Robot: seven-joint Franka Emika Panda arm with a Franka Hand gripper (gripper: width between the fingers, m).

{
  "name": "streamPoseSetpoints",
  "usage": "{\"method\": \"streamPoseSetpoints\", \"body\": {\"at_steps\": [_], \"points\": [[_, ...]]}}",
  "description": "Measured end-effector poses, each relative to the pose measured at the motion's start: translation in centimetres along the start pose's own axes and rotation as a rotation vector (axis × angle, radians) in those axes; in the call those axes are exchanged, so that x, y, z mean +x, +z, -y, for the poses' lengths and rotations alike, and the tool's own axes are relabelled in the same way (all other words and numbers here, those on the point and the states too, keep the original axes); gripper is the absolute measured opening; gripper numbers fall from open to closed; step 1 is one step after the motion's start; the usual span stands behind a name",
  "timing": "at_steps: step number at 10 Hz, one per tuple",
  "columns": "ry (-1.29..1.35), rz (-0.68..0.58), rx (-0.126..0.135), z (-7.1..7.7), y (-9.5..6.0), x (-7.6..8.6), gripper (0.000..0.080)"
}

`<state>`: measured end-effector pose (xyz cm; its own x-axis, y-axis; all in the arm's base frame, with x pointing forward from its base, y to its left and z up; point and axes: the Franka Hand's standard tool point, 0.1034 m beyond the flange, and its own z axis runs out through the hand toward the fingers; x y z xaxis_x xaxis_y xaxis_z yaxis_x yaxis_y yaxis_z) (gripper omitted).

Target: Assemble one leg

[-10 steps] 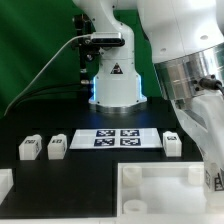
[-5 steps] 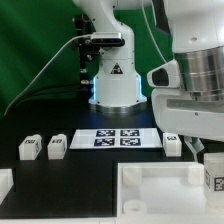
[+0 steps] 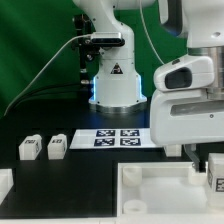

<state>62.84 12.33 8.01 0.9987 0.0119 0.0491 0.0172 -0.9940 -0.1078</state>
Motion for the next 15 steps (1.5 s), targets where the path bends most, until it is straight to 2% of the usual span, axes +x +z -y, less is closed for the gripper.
{"method": "streamPoseSetpoints", "body": {"at_steps": [1,3,4,5,6,7,9,11,13,15], "points": [[-0.158,-0.002,-0.009,-1.31,0.09,0.41,0.0648],[-0.174,-0.002,-0.008,-1.30,0.10,0.41,0.0629],[-0.173,-0.002,-0.008,-1.33,0.10,0.41,0.0500],[-0.162,-0.002,-0.008,-1.32,0.10,0.41,0.0500],[-0.162,-0.002,-0.008,-1.33,0.11,0.41,0.0292],[-0.147,-0.002,-0.007,-1.30,0.12,0.40,0.0292],[0.108,-0.002,0.003,-1.22,0.14,0.39,0.0292],[0.497,-0.010,0.034,-1.37,0.38,0.30,0.0292],[0.927,-0.023,0.087,-1.39,0.63,0.35,0.0292],[1.169,-0.008,0.132,-1.53,0.63,0.33,0.0294]]}}
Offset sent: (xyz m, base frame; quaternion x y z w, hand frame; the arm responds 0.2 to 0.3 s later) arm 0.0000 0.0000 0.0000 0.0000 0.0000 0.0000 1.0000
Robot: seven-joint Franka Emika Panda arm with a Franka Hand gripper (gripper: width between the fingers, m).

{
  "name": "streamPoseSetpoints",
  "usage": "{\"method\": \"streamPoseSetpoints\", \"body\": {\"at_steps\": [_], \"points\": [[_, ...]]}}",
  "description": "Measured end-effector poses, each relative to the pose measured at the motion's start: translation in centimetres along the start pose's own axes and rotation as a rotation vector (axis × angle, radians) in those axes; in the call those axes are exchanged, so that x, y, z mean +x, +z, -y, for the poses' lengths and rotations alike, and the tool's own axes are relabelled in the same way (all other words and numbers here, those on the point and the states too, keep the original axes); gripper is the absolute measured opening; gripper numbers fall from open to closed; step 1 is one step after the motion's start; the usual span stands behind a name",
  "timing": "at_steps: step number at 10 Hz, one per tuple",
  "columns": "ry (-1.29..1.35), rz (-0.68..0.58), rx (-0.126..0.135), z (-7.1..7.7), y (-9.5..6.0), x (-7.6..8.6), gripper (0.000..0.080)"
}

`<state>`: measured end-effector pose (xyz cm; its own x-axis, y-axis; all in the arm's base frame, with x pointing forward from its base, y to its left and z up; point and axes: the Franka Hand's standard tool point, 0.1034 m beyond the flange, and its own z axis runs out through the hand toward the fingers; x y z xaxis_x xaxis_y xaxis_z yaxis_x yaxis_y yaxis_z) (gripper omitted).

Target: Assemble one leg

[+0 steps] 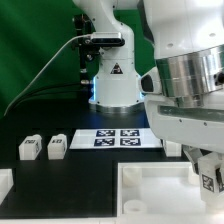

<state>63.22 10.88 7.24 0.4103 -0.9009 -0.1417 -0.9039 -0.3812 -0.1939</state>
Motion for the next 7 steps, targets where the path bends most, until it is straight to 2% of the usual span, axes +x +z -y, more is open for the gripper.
{"method": "streamPoseSetpoints", "body": {"at_steps": [2,5,6,7], "points": [[0.258,0.012,-0.006,-0.02,0.06,-0.30,0.0295],[0.250,0.017,-0.011,-0.11,0.13,-0.39,0.0295],[0.200,0.017,-0.011,-0.13,0.15,-0.39,0.0543],[0.160,0.017,-0.014,-0.18,0.08,-0.35,0.0543]]}}
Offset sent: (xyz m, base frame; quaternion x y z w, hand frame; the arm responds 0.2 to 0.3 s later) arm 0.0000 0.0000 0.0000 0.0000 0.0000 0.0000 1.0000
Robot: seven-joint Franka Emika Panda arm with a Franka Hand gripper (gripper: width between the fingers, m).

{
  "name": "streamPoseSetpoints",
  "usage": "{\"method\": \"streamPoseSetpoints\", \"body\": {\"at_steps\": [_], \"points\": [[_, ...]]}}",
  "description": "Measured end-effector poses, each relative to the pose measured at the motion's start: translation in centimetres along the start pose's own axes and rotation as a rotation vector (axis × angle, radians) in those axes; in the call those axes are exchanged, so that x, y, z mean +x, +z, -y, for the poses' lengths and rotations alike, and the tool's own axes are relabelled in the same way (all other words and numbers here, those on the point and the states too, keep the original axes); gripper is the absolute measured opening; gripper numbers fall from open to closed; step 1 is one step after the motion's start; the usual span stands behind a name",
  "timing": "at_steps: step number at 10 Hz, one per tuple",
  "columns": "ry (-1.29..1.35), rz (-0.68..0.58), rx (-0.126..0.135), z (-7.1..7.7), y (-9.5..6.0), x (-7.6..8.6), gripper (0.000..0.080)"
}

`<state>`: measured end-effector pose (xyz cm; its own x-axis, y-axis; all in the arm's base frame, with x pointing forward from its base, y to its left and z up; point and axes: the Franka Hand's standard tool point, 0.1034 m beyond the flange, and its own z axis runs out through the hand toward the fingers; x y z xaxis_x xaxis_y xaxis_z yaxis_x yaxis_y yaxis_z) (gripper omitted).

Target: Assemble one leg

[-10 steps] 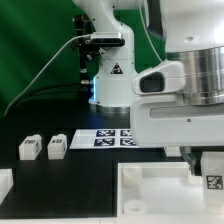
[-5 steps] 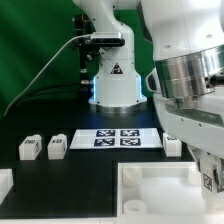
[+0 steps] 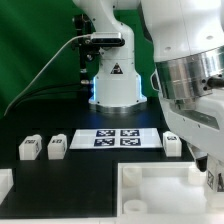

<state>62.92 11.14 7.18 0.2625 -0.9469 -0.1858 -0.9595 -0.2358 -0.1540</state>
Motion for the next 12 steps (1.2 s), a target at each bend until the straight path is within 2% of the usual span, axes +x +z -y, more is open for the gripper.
{"method": "streamPoseSetpoints", "body": {"at_steps": [1,2,3,4,6,8,9,10,12], "points": [[-0.215,0.007,-0.019,-0.3,-0.5,0.1,0.0630],[-0.442,0.014,-0.075,-0.4,-1.0,-0.5,0.0630],[-0.620,0.007,-0.116,-0.2,-1.2,-1.6,0.0646],[-0.668,0.008,-0.105,0.0,-1.0,-1.7,0.0646],[-0.919,0.015,-0.112,-0.2,-1.0,-1.2,0.0649],[-1.271,0.011,-0.157,-0.4,-0.4,-1.2,0.0649],[-1.416,0.020,-0.169,-0.4,-0.1,-0.8,0.0649],[-1.482,0.025,-0.169,-0.2,0.1,-0.5,0.0649],[-1.386,0.018,-0.167,-0.2,0.2,-0.6,0.0403]]}}
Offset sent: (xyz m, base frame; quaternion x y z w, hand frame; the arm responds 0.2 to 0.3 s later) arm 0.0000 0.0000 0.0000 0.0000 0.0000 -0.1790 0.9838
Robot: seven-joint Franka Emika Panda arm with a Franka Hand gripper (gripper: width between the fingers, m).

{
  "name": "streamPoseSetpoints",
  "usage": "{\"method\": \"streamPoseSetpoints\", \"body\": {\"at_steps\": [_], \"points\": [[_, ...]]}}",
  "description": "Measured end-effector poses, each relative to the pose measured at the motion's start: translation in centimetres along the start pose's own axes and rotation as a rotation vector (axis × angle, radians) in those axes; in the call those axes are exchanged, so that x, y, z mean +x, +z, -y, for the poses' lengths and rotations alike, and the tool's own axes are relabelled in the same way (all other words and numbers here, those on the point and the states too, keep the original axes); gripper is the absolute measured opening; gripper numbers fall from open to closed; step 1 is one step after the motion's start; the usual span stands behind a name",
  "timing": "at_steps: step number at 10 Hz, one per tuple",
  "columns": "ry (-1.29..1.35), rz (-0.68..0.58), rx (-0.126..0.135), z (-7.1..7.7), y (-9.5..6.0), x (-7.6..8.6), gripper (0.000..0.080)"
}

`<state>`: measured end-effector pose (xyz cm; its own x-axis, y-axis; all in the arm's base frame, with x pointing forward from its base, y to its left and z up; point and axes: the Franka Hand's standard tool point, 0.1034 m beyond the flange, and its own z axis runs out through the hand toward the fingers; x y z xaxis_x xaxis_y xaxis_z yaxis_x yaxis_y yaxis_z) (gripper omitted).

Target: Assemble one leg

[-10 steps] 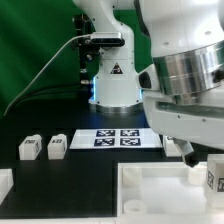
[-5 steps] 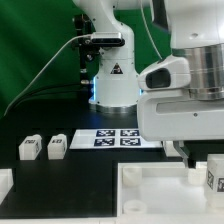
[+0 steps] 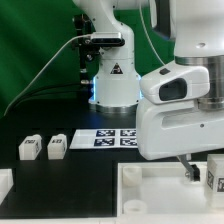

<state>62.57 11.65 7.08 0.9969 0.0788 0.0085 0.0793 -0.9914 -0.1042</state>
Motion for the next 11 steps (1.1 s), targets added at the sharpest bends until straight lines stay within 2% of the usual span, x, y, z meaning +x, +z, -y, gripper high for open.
{"method": "streamPoseSetpoints", "body": {"at_steps": [1,2,5,6,8,11], "points": [[0.068,0.000,0.002,0.04,0.01,0.00,0.0403],[0.185,0.000,0.003,0.09,0.01,0.00,0.0291],[0.547,0.002,0.020,0.22,0.04,0.04,0.0291],[0.795,0.009,0.043,0.23,0.09,0.11,0.0291],[1.248,0.027,0.108,-0.09,0.04,0.46,0.0291],[1.565,0.069,0.133,-0.31,-0.14,0.65,0.0292]]}}
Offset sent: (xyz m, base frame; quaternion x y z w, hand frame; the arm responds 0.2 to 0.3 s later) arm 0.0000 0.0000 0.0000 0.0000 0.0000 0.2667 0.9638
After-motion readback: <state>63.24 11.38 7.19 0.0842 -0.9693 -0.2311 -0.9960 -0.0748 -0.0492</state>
